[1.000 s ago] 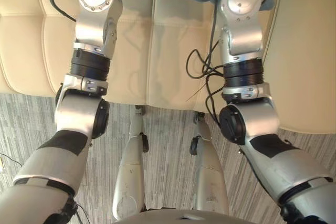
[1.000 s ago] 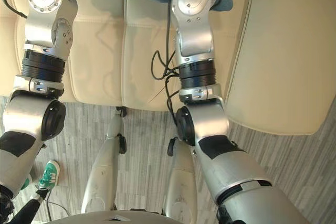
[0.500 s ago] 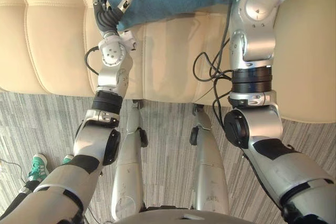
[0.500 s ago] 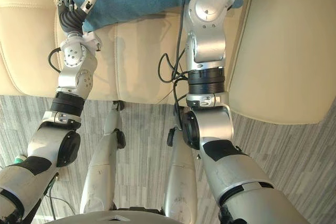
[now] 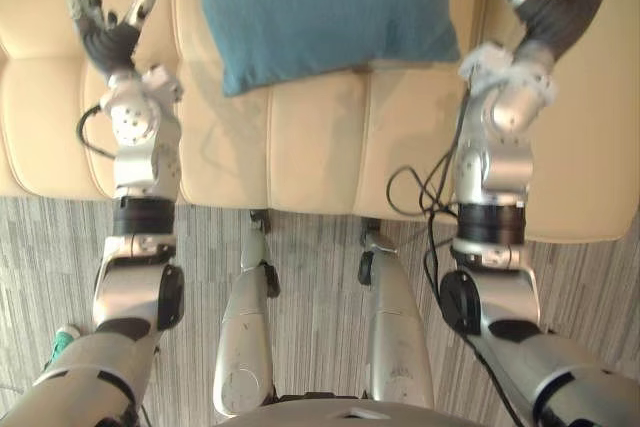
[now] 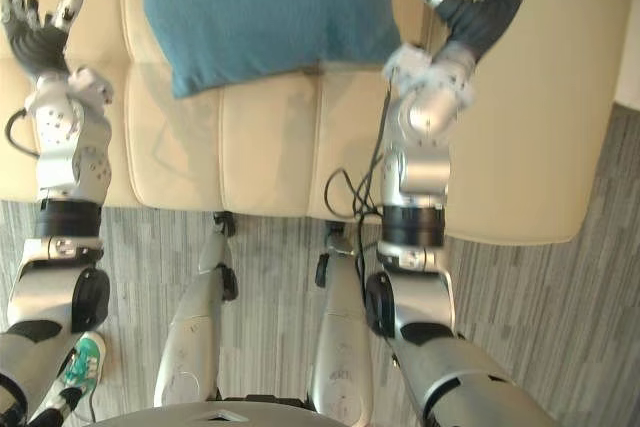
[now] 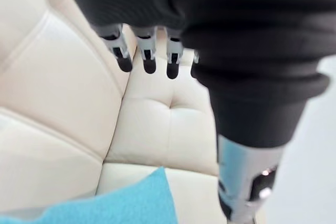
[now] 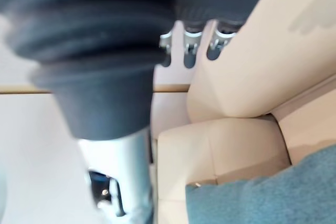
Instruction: Pick up cushions and gather them together orderly.
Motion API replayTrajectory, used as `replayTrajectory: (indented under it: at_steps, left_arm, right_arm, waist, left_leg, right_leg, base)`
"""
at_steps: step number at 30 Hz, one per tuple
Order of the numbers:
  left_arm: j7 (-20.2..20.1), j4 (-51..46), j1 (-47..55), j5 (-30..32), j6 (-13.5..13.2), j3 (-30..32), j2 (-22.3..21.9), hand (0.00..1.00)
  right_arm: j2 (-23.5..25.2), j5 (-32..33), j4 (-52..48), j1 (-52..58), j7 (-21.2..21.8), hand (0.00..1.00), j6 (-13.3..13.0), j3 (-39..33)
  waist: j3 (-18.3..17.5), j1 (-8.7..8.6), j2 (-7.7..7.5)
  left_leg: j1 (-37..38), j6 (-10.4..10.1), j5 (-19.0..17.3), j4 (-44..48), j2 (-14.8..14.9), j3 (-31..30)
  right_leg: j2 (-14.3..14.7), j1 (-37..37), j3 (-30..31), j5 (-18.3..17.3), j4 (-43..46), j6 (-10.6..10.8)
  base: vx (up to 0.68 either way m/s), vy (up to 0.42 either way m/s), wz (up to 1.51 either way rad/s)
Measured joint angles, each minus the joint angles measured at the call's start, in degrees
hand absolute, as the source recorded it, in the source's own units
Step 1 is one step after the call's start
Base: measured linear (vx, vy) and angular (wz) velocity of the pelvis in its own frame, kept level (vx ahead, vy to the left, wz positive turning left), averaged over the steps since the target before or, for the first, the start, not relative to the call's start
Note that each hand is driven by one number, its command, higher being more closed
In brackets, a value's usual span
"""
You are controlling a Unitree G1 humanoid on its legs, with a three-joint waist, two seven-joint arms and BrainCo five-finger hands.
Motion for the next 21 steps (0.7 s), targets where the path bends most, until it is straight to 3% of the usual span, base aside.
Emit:
replayTrajectory:
  at_steps: [4,8,10,13,21]
  left_arm:
    - [-3.22,-9.11,15.97,1.33,-0.83,2.47,-2.68,0.0]
    - [-8.42,-11.16,33.67,1.37,-1.02,3.16,-10.9,0.0]
    - [-11.27,-9.18,41.16,1.41,-0.79,2.92,-15.36,0.0]
    - [-15.37,0.3,48.59,2.7,0.32,1.65,-18.36,0.0]
    - [-19.04,24.33,49.8,9.86,3.61,4.62,-20.5,0.0]
  right_arm:
    - [0.16,0.95,-4.73,16.11,6.74,0.0,-1.29,1.23]
    - [5.47,0.81,-3.99,34.05,13.83,0.0,-1.1,3.31]
    - [7.89,0.24,-0.59,40.64,16.33,0.0,-1.0,3.26]
    - [10.43,-3.51,10.27,47.58,19.0,0.0,-0.66,3.15]
    - [12.65,-11.65,38.62,48.8,19.79,0.0,2.98,-0.83]
  waist:
    - [-0.13,0.23,-0.67]
    - [-2.12,0.27,-3.6]
    - [-4.94,0.35,-4.74]
    - [-10.44,0.6,-5.48]
    - [-18.14,1.01,-3.83]
  left_leg:
    - [6.55,0.86,-1.72,0.04,-0.14,0.39]
    - [13.52,0.96,-5.92,3.07,0.1,1.14]
    - [15.93,0.77,-8.61,5.43,0.69,1.41]
    - [20.84,0.17,-11.15,6.44,1.51,2.78]
    - [29.96,-0.39,-11.78,2.19,1.89,5.3]
  right_leg:
    - [0.06,6.56,-0.2,-1.61,-0.18,0.12]
    - [0.05,14.88,-0.2,-3.87,-1.43,-0.15]
    - [0.49,19.32,-0.37,-3.97,-3.71,-0.05]
    - [1.4,25.76,0.0,-3.3,-8.04,0.25]
    - [2.37,35.86,0.64,-0.59,-17.22,0.57]
  base:
    - [0.04,-0.098,-0.02]
    - [0.1,-0.074,-0.08]
    - [0.14,-0.042,-0.13]
    - [0.15,-0.004,-0.22]
    - [0.09,0.017,-0.15]
